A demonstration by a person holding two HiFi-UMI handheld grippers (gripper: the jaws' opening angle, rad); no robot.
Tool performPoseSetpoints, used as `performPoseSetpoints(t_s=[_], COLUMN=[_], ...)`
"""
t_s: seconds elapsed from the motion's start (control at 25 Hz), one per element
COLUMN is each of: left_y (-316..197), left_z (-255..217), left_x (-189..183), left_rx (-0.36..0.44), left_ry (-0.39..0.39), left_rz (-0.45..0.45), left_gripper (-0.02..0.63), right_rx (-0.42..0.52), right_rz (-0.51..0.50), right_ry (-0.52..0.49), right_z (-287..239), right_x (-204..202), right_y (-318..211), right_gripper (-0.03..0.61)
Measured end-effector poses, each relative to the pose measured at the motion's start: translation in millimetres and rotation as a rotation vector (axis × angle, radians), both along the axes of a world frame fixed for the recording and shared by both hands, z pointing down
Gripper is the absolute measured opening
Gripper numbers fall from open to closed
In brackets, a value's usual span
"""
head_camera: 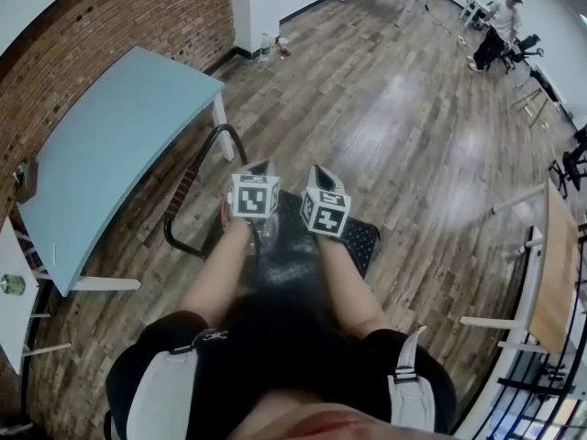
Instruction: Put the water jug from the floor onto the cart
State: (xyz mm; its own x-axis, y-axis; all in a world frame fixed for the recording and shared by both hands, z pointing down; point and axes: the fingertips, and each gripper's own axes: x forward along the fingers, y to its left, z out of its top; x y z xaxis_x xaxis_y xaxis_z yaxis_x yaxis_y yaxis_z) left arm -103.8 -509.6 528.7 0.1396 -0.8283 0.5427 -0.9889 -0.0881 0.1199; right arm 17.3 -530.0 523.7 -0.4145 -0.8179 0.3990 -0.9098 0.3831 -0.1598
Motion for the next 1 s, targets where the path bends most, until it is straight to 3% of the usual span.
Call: performPoseSetpoints(t_s=[0.36,1.0], left_y=[-27,-38], left_z=[-45,-47], left_x=[50,59], left_rx=[0.084,0.103], left_ry=[-0.014,-0.027], left_rz=[0.097,0.102], left_gripper=[0.0,0.0], right_rx=[0.08,0.075], right_rz=[0.066,0.072], right_ry=[-0.066,-0.08], right_z=[-48,-45], right_x=[43,56], right_y=[-18,-27], right_gripper=[0.012,0.012])
